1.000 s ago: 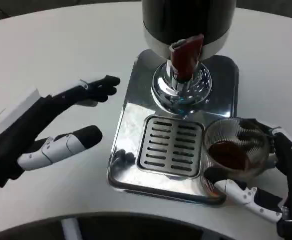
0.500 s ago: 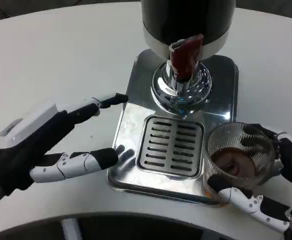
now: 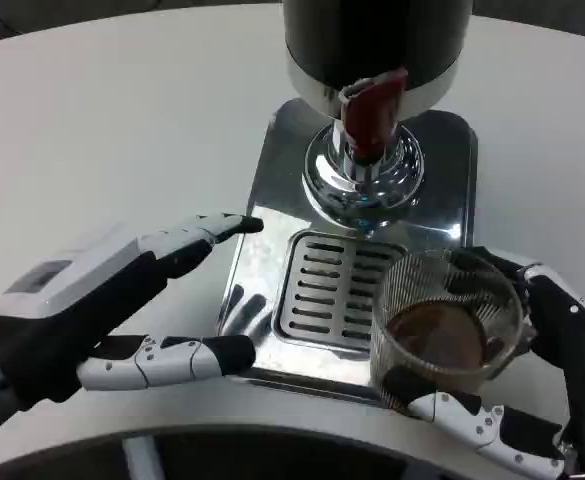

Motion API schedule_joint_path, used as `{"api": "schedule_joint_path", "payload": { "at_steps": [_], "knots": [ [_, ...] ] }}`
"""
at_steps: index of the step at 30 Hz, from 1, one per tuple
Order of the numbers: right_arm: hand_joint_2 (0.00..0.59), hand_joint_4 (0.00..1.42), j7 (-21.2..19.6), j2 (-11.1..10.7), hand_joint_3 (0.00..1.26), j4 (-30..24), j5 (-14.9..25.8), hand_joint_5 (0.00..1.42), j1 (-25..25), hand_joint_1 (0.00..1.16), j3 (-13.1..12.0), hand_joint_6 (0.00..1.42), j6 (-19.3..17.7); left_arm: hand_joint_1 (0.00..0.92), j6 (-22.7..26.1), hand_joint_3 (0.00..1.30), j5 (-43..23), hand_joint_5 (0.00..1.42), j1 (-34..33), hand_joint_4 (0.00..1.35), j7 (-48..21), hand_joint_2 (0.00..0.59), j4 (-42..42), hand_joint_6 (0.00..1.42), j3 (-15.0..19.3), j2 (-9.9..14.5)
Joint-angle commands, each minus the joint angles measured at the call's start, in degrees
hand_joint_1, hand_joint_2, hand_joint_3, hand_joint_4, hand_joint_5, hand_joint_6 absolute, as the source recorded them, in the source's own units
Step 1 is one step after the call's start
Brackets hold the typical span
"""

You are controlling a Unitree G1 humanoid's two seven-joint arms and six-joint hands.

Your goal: Grasp the cup under the faucet to collect the drink, then remove the cup.

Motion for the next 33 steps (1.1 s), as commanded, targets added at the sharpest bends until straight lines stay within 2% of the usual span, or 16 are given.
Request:
{"api": "schedule_joint_path", "payload": {
  "at_steps": [1, 7, 21, 26, 33],
  "knots": [
    [0.169, 0.97, 0.7, 0.6, 0.86, -3.2, 0.2, 1.19, 1.0, 0.86, 1.9, 0.93, -2.0, 0.0, 0.2, 0.09, 0.3, 0.03, 1.7, 0.0, 0.7, 0.092, -0.7, 0.11, 0.0, 0.7],
    [0.169, 0.97, 1.5, 1.0, 0.86, -4.4, -1.2, 1.19, 1.3, 0.86, 4.6, 0.95, -1.6, 0.0, 0.0, 0.08, 0.4, 0.02, 2.4, 0.0, 0.8, 0.092, -1.1, 0.11, 0.2, 0.8],
    [0.169, 0.98, 3.8, 1.3, 0.87, -6.4, -2.0, 1.2, 1.5, 0.86, 8.0, 0.97, -0.8, 0.0, 0.6, 0.06, 1.1, 0.01, 4.5, 0.0, 0.0, 0.092, -5.7, 0.09, -0.5, 1.1],
    [0.169, 0.98, 4.5, 1.2, 0.87, -7.2, -1.8, 1.2, 1.6, 0.86, 8.5, 0.97, -0.4, 0.0, 1.3, 0.04, 2.4, 0.0, 6.0, 0.0, -0.4, 0.092, -7.9, 0.08, -0.2, 2.3],
    [0.169, 0.99, 6.6, -0.2, 0.88, -8.9, -0.9, 1.21, 2.7, 0.86, 8.2, 0.99, -0.4, 0.0, 2.6, 0.01, 3.5, 0.0, 9.4, 0.0, -0.5, 0.09, -11.6, 0.07, 2.1, 3.9]
  ]
}}
